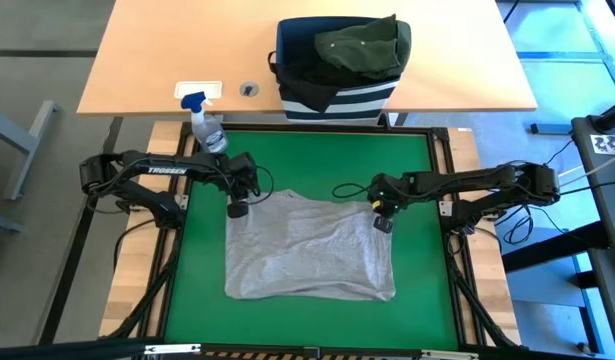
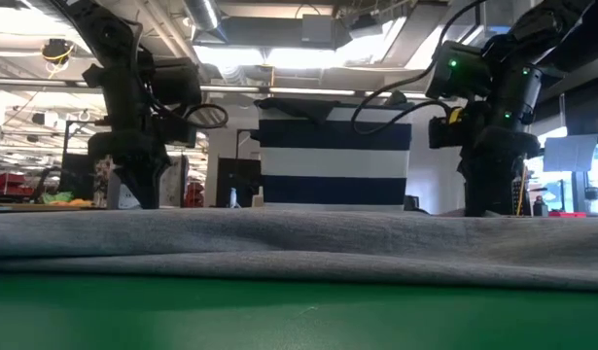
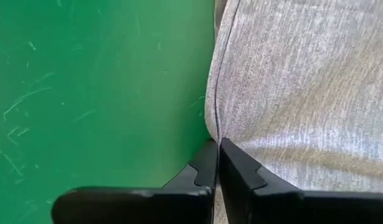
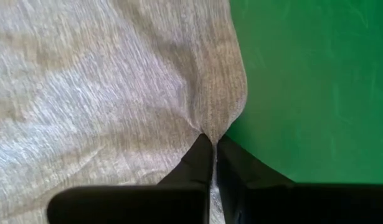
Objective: Fold Laundry from Bin
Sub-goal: Fold the gray shirt
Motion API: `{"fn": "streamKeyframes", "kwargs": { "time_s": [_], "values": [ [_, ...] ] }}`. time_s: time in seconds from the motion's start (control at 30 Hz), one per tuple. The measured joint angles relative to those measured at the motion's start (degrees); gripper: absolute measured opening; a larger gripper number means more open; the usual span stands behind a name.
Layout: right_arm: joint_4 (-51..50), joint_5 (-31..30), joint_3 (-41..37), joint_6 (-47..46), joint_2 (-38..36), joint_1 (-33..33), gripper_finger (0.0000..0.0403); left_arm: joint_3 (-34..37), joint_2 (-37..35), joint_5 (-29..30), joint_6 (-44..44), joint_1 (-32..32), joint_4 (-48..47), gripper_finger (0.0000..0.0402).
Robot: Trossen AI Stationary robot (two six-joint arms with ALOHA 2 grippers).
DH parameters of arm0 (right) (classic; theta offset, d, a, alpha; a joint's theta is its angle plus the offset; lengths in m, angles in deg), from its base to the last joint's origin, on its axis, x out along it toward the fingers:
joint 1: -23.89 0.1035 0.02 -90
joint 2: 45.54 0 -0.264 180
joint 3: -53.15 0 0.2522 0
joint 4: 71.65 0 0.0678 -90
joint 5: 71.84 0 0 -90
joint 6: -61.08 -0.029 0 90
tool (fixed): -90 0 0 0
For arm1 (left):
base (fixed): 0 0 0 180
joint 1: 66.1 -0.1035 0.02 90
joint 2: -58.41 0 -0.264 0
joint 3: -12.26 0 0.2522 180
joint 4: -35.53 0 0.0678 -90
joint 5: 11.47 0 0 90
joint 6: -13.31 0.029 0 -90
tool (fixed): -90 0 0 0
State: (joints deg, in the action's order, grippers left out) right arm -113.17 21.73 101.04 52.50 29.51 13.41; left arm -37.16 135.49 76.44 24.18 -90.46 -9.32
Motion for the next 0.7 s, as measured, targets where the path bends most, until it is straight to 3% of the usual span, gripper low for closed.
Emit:
{"fn": "streamKeyframes", "kwargs": {
  "time_s": [0.47,0.7],
  "values": [
    [-7.2,0.0,4.5,0.8,-2.1,0.0,0.0006,0.0,-11.0,4.1,-2.4,0.0,-2.9,0.0001],
    [-8.8,-8.0,4.7,1.4,-2.9,0.0,0.0005,0.0,-12.0,12.3,-2.8,0.0,-2.1,0.0000]
  ]
}}
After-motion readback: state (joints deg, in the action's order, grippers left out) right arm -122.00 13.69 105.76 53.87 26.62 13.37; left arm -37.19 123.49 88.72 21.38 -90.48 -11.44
